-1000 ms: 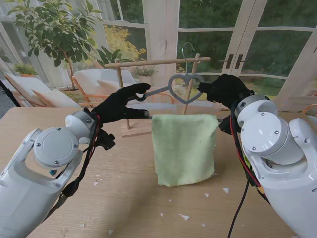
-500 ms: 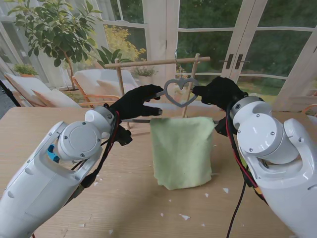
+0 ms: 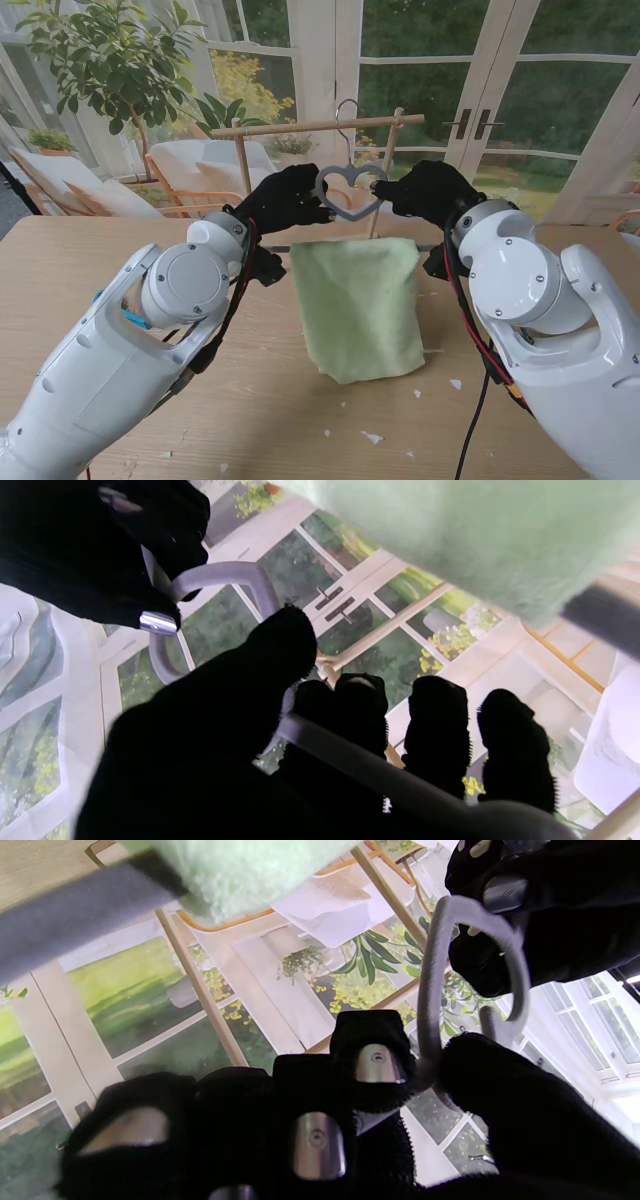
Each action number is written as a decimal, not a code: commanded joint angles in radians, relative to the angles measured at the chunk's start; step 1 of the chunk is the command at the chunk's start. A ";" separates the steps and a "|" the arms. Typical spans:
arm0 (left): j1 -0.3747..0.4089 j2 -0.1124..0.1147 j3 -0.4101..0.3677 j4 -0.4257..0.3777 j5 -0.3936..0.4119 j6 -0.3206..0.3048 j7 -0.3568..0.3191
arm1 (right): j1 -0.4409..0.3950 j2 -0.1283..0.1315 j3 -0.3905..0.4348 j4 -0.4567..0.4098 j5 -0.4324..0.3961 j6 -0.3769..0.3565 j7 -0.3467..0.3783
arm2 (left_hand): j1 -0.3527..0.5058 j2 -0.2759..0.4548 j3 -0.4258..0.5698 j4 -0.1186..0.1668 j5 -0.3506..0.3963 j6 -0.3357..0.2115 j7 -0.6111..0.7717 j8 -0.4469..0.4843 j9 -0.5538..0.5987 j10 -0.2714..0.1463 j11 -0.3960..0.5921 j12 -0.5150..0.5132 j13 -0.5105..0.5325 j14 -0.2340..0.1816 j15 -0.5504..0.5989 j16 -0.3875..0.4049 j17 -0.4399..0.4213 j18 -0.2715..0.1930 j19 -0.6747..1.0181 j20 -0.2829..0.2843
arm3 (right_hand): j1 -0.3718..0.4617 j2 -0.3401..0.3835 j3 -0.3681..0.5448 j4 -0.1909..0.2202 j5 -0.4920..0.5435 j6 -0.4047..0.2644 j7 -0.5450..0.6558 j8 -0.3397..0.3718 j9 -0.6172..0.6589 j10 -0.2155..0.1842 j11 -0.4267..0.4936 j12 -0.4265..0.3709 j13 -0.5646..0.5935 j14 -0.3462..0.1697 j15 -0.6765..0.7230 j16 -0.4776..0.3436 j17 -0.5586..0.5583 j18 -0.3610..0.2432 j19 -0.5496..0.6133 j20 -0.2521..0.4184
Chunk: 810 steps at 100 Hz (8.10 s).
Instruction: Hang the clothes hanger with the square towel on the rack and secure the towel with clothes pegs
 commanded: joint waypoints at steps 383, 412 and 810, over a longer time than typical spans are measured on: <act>-0.043 0.000 -0.111 -0.157 -0.025 0.202 -0.073 | -0.469 -0.066 0.160 0.148 -0.081 -0.377 -0.333 | -0.211 0.359 -0.166 0.099 0.623 -0.129 0.128 0.434 0.489 -0.154 0.358 -0.012 0.609 -0.253 0.647 -0.154 0.858 -0.152 0.826 0.293 | 0.173 -0.280 0.042 -0.197 -1.001 -0.066 -1.104 -0.523 -1.172 -0.037 -0.834 -0.730 -1.112 0.037 -1.114 -0.838 -1.029 -0.057 -0.874 0.546; -0.045 0.004 -0.114 -0.164 -0.019 0.202 -0.083 | -0.469 -0.072 0.142 0.137 -0.084 -0.369 -0.369 | -0.210 0.359 -0.166 0.099 0.624 -0.132 0.128 0.434 0.489 -0.154 0.358 -0.012 0.609 -0.256 0.647 -0.154 0.859 -0.155 0.826 0.292 | 0.220 -0.274 0.156 -0.199 -0.944 -0.130 -1.044 -0.464 -1.131 -0.024 -0.760 -0.682 -1.081 0.043 -1.060 -0.810 -1.001 -0.061 -0.829 0.577; -0.068 -0.002 -0.127 -0.165 -0.063 0.307 -0.081 | -0.487 -0.085 0.017 0.125 -0.161 -0.313 -0.475 | -0.210 0.352 -0.167 0.105 0.629 -0.140 0.126 0.434 0.488 -0.168 0.359 -0.017 0.610 -0.271 0.648 -0.161 0.862 -0.176 0.826 0.281 | 0.086 -0.200 -0.142 -0.140 -0.752 0.150 -0.570 -0.412 -0.891 0.064 -0.614 -0.551 -0.881 0.097 -0.975 -0.785 -0.886 0.013 -0.722 0.543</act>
